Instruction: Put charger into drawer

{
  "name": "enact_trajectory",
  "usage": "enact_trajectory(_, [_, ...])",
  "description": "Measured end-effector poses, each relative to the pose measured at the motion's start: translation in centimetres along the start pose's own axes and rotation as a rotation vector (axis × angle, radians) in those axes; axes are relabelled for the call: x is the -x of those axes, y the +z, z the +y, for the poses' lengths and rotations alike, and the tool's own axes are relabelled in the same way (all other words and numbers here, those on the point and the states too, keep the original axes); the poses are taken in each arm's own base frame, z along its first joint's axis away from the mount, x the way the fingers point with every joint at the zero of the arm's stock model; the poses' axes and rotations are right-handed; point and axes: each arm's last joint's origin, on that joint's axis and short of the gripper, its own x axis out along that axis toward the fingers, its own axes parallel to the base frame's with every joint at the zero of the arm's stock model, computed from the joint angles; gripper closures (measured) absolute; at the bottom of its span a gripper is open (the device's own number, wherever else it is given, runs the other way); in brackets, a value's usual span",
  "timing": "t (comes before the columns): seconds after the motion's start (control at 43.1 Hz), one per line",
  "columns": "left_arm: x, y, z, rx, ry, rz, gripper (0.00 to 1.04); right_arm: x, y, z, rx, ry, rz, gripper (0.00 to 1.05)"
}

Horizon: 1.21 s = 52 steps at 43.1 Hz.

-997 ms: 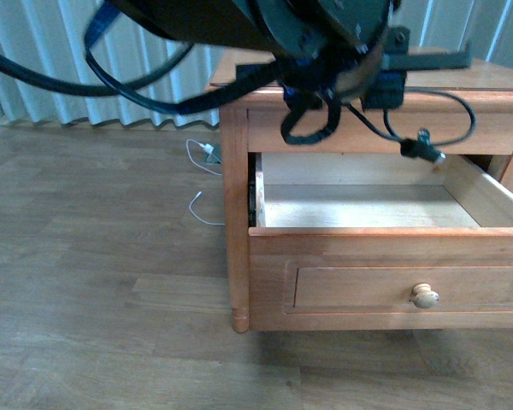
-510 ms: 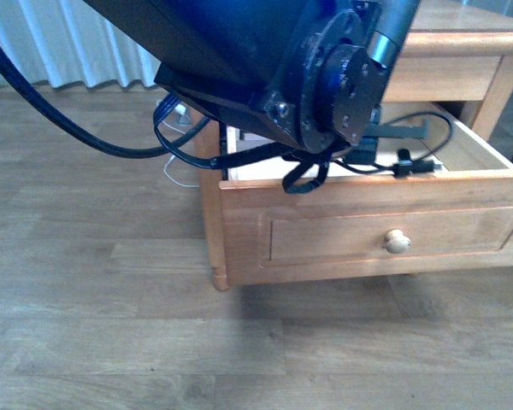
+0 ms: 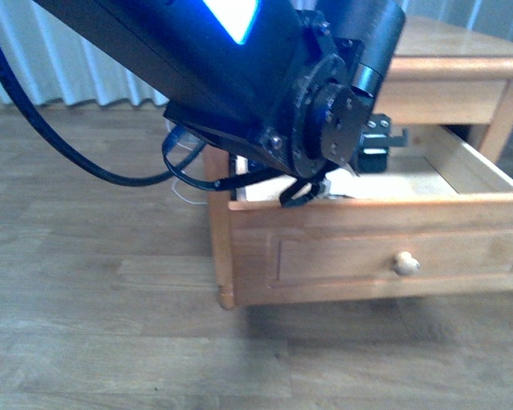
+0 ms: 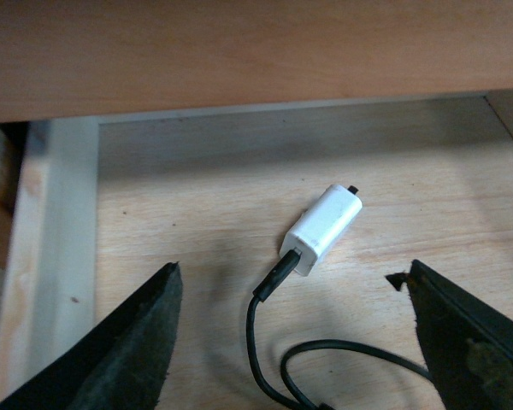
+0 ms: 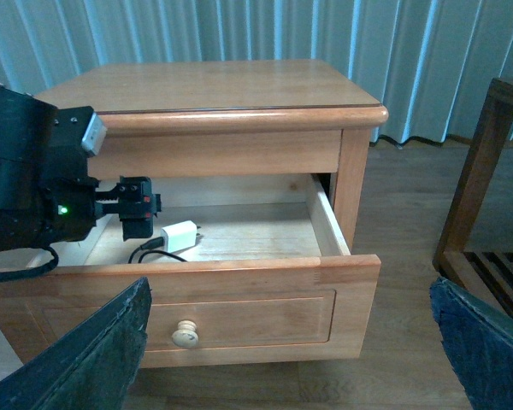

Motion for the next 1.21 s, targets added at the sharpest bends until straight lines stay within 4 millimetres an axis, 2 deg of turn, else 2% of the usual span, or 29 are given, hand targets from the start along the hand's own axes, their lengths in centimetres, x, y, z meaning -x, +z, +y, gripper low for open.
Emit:
enact_trajectory(0.116, [2.0,1.4,1.3,0.011,0.004,-0.03,0.07,0.0,0.0,0.0,0.0,0.0,0.0,0.08])
enact_trajectory(0.162, [2.7,2.1,1.7,0.015,0.004,-0.046,0.04,0.0,0.0,0.0,0.0,0.0,0.0,0.08])
enact_trajectory(0.348, [7.4,5.8,5.1,0.038,0.022,-0.143,0.06,0.0,0.0,0.0,0.0,0.0,0.0,0.08])
enact_trajectory(0.44, [10.8,7.6,7.5,0.045,0.045,-0.198,0.06,0.0,0.0,0.0,0.0,0.0,0.0,0.08])
enact_trajectory(0.463, [11.2,7.7,7.8,0.045,0.049,-0.202,0.06,0.0,0.0,0.0,0.0,0.0,0.0,0.08])
enact_trajectory(0.579, [15.6,8.5,10.5,0.048,0.085,-0.25,0.06,0.0,0.0,0.0,0.0,0.0,0.0,0.08])
enact_trajectory(0.649, [17.8,8.4,11.6,0.055,0.092,-0.264,0.06,0.0,0.0,0.0,0.0,0.0,0.0,0.08])
enact_trajectory(0.742, [22.0,7.7,13.3,0.066,0.103,-0.282,0.06,0.0,0.0,0.0,0.0,0.0,0.0,0.08])
enact_trajectory(0.834, [26.0,6.6,15.1,0.077,0.122,-0.299,0.06,0.0,0.0,0.0,0.0,0.0,0.0,0.08])
enact_trajectory(0.927, [30.4,4.6,17.3,0.104,0.181,-0.322,0.06,0.0,0.0,0.0,0.0,0.0,0.0,0.08])
enact_trajectory(1.159, [35.2,0.4,19.0,0.16,0.225,-0.321,0.06,0.0,0.0,0.0,0.0,0.0,0.0,0.08])
enact_trajectory(1.205, [36.1,-1.1,19.5,0.185,0.244,-0.31,0.06,0.0,0.0,0.0,0.0,0.0,0.0,0.08])
